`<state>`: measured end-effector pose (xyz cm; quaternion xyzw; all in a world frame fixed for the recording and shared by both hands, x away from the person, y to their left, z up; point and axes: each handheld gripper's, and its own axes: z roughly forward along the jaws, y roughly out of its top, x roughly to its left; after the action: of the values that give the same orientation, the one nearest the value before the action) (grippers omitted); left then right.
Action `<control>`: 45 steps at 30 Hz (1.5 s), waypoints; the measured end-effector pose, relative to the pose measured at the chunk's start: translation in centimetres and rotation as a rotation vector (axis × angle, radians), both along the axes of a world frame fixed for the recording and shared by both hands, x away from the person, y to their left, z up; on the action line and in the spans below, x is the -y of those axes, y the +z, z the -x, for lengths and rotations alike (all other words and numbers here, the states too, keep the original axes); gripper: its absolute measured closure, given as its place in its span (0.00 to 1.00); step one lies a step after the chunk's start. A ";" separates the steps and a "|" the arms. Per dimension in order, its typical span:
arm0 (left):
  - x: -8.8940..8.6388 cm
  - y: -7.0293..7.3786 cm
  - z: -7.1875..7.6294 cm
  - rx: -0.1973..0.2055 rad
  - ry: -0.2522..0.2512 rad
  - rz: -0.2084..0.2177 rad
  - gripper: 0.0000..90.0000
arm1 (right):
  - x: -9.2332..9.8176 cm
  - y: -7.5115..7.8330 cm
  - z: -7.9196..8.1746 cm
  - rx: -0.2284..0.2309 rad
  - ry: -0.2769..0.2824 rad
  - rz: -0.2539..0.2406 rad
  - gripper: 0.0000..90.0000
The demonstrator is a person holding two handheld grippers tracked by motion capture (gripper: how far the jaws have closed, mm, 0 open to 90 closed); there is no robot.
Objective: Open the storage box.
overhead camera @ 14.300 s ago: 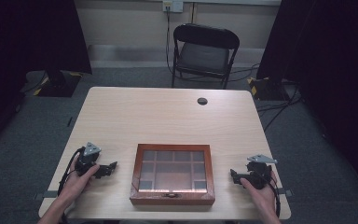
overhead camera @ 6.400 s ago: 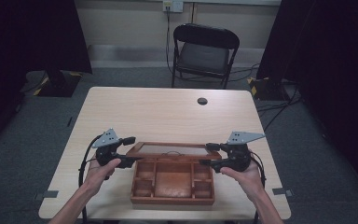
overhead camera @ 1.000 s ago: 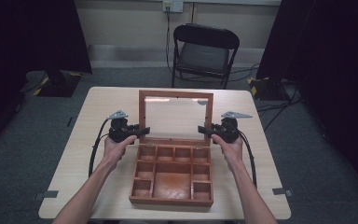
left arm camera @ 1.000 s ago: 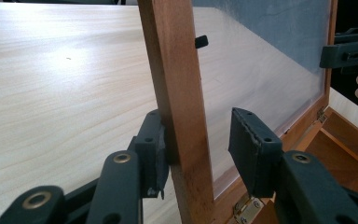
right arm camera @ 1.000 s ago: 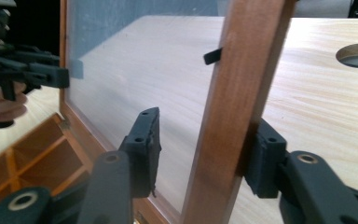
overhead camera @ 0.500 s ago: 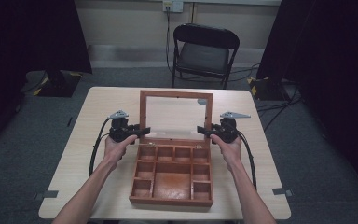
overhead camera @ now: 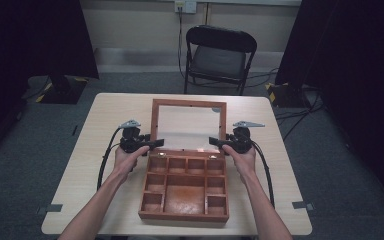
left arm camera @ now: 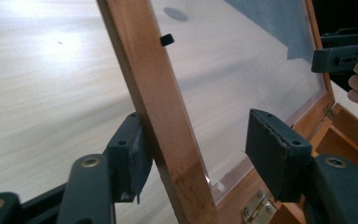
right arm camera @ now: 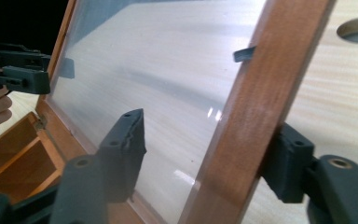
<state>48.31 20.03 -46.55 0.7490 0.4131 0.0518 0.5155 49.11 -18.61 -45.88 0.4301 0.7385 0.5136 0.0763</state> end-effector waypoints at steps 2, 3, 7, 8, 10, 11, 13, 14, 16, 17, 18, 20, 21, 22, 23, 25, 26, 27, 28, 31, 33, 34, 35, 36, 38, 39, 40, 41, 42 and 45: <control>0.1 -0.1 0.0 -0.005 0.006 -0.012 0.42 | -0.1 -0.1 0.0 -0.006 -0.002 0.003 0.39; 0.2 -0.3 0.0 -0.009 0.001 -0.015 0.40 | -0.2 -0.4 -0.1 -0.023 -0.008 0.005 0.36; 0.3 -0.6 -0.2 -0.025 0.001 -0.031 0.39 | -0.4 -0.8 -0.3 -0.036 -0.019 0.004 0.31; 0.3 -0.8 -0.3 -0.030 -0.002 -0.033 0.38 | -0.6 -1.1 -0.5 -0.052 -0.021 0.009 0.28; 0.3 -1.1 -0.4 -0.045 -0.003 -0.029 0.38 | -0.7 -1.4 -0.6 -0.062 -0.025 0.014 0.27; 0.3 -1.2 -0.4 -0.049 0.003 -0.028 0.37 | -0.7 -1.5 -0.6 -0.073 -0.022 0.010 0.27; 0.3 -1.2 -0.4 -0.051 0.005 -0.028 0.36 | -0.7 -1.7 -0.7 -0.080 -0.027 0.010 0.26; 0.3 -1.3 -0.4 -0.053 0.010 -0.032 0.36 | -0.7 -1.7 -0.7 -0.081 -0.029 0.012 0.25; 0.2 -1.4 -0.4 -0.058 0.012 -0.025 0.35 | -0.6 -1.8 -0.7 -0.087 -0.036 0.020 0.25; 0.2 -1.5 -0.4 -0.067 0.015 -0.025 0.35 | -0.6 -1.9 -0.7 -0.090 -0.040 0.025 0.25; 0.2 -1.6 -0.4 -0.073 0.018 -0.016 0.35 | -0.5 -1.9 -0.7 -0.094 -0.043 0.032 0.25; 0.1 -1.8 -0.5 -0.080 0.017 -0.008 0.34 | -0.4 -2.0 -0.7 -0.101 -0.040 0.028 0.25; 0.2 -1.8 -0.5 -0.082 0.020 -0.006 0.34 | -0.4 -2.0 -0.6 -0.105 -0.044 0.029 0.25; 0.1 -1.9 -0.5 -0.083 0.020 -0.012 0.34 | -0.4 -2.1 -0.7 -0.105 -0.044 0.029 0.24; 0.2 -1.9 -0.5 -0.084 0.030 -0.009 0.33 | -0.3 -2.2 -0.6 -0.111 -0.046 0.027 0.24; 0.3 -2.0 -0.5 -0.090 0.041 -0.024 0.30 | -0.4 -2.3 -0.7 -0.127 -0.054 0.024 0.24; 0.3 -2.1 -0.5 -0.099 0.043 -0.016 0.29 | -0.4 -2.4 -0.7 -0.134 -0.059 0.028 0.24; 0.3 -2.2 -0.5 -0.103 0.045 -0.013 0.28 | -0.4 -2.5 -0.8 -0.150 -0.061 0.018 0.24; 0.2 -2.3 -0.6 -0.110 0.041 -0.002 0.28 | -0.3 -2.6 -0.8 -0.151 -0.061 0.014 0.24; 0.2 -2.5 -0.6 -0.118 0.046 0.001 0.27 | -0.2 -2.9 -0.7 -0.166 -0.066 -0.002 0.24; 0.0 -2.7 -0.7 -0.136 0.047 0.009 0.26 | -0.1 -2.7 -0.6 -0.163 -0.105 0.033 0.23; 0.0 -2.8 -0.6 -0.138 0.050 0.016 0.26 | -0.1 -2.8 -0.6 -0.169 -0.102 0.030 0.24; 0.0 -2.9 -0.7 -0.145 0.048 0.022 0.26 | 0.0 -2.8 -0.7 -0.173 -0.090 0.025 0.24; -0.1 -3.0 -0.7 -0.151 0.050 0.029 0.26 | 0.1 -2.9 -0.7 -0.181 -0.086 0.023 0.24; -0.1 -3.0 -0.7 -0.159 0.051 0.036 0.26 | 0.1 -3.0 -0.7 -0.193 -0.082 0.016 0.24; -0.1 -3.0 -0.7 -0.163 0.053 0.034 0.26 | 0.1 -3.0 -0.7 -0.199 -0.084 0.015 0.24; -0.1 -3.0 -0.7 -0.156 0.055 0.025 0.26 | 0.1 -3.0 -0.7 -0.201 -0.089 0.017 0.23; -0.3 -2.8 -0.6 -0.143 0.062 0.011 0.25 | 0.1 -3.0 -0.7 -0.198 -0.089 0.020 0.23; -0.4 -2.7 -0.6 -0.141 0.068 0.006 0.27 | 0.1 -2.9 -0.7 -0.200 -0.088 0.020 0.23; -1.0 -2.6 -0.5 -0.137 0.071 0.014 0.26 | 0.3 -2.6 -0.6 -0.180 -0.093 0.035 0.26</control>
<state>48.85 20.99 -49.10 0.7318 0.4743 0.0157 0.4892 49.70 -18.91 -48.52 0.5070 0.7304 0.4558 0.0409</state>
